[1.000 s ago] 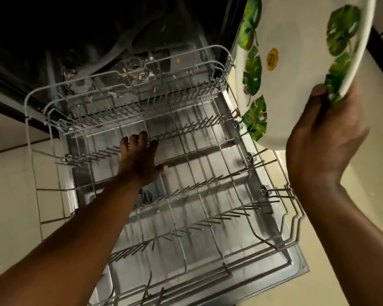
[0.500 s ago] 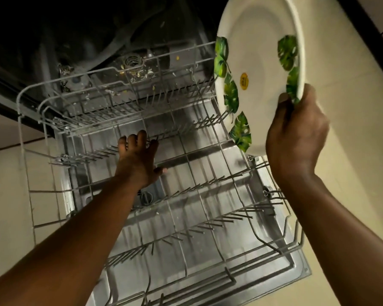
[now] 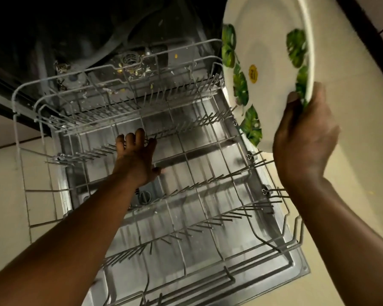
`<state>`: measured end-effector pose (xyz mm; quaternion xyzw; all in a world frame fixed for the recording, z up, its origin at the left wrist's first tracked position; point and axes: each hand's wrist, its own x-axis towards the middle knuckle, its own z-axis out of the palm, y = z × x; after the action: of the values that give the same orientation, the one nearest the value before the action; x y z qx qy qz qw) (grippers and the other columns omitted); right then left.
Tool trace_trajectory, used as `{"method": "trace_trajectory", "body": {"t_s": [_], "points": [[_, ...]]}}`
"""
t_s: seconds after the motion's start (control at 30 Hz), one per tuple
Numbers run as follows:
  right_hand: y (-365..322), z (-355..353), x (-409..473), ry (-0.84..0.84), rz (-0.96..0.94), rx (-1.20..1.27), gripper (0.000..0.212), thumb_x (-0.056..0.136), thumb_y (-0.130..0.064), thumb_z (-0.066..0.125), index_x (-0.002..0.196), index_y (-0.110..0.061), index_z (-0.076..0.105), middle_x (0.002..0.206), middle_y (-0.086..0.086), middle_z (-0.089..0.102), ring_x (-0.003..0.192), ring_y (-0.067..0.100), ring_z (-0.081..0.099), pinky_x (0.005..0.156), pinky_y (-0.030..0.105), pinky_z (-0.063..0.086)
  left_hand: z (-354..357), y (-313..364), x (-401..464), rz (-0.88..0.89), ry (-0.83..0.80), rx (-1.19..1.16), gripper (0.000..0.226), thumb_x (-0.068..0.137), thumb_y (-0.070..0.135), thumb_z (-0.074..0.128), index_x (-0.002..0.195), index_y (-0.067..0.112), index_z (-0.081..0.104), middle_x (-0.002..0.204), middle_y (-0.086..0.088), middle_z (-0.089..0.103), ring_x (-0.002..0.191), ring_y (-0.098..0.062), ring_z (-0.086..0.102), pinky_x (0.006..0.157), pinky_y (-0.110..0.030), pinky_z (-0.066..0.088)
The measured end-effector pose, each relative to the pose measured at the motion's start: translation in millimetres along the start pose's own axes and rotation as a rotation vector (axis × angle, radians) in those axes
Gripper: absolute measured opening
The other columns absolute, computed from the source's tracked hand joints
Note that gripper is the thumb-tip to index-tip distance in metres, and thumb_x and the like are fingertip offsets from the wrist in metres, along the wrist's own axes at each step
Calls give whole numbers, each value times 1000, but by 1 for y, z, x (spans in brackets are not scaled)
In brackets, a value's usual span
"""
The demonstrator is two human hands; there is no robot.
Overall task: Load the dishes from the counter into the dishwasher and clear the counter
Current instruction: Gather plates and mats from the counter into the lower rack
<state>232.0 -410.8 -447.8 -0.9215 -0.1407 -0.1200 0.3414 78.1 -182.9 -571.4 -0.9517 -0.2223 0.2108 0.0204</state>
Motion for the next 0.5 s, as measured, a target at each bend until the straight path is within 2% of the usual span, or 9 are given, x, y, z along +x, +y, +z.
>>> {"method": "trace_trajectory", "body": {"t_s": [0.13, 0.23, 0.37, 0.43, 0.5], "points": [[12, 14, 3, -39, 66, 38, 25, 103, -25, 38, 115, -8, 51, 82, 7, 59, 62, 22, 49, 54, 32, 34, 5, 0, -4, 13, 87, -38, 92, 73, 69, 63, 146, 21, 35, 146, -17, 22, 130, -36, 26, 111, -53, 17], [14, 18, 19, -78, 56, 79, 25, 101, -23, 41, 120, -10, 51, 87, -1, 58, 69, 18, 53, 62, 38, 49, 5, -1, -4, 23, 104, -68, 92, 70, 69, 67, 142, 19, 42, 144, -16, 26, 129, -36, 28, 111, -55, 18], [23, 18, 33, -110, 59, 144, 31, 100, -25, 44, 128, -14, 49, 98, -8, 58, 81, 10, 54, 76, 36, 53, 6, -1, -3, 23, 121, -67, 91, 69, 70, 67, 140, 19, 43, 142, -15, 27, 128, -35, 28, 110, -55, 19], [28, 19, 33, -127, 76, 169, 31, 101, -26, 44, 130, -16, 47, 101, -10, 57, 82, 8, 54, 78, 37, 54, 5, 0, -3, 19, 119, -64, 91, 70, 70, 66, 141, 20, 41, 141, -14, 25, 127, -34, 27, 111, -55, 19], [30, 21, 30, -153, 89, 210, 33, 101, -26, 45, 133, -18, 45, 104, -13, 56, 81, -1, 51, 76, 28, 52, 5, 1, -2, 20, 103, -60, 90, 71, 70, 65, 142, 20, 40, 141, -13, 24, 128, -34, 27, 111, -54, 18]]}}
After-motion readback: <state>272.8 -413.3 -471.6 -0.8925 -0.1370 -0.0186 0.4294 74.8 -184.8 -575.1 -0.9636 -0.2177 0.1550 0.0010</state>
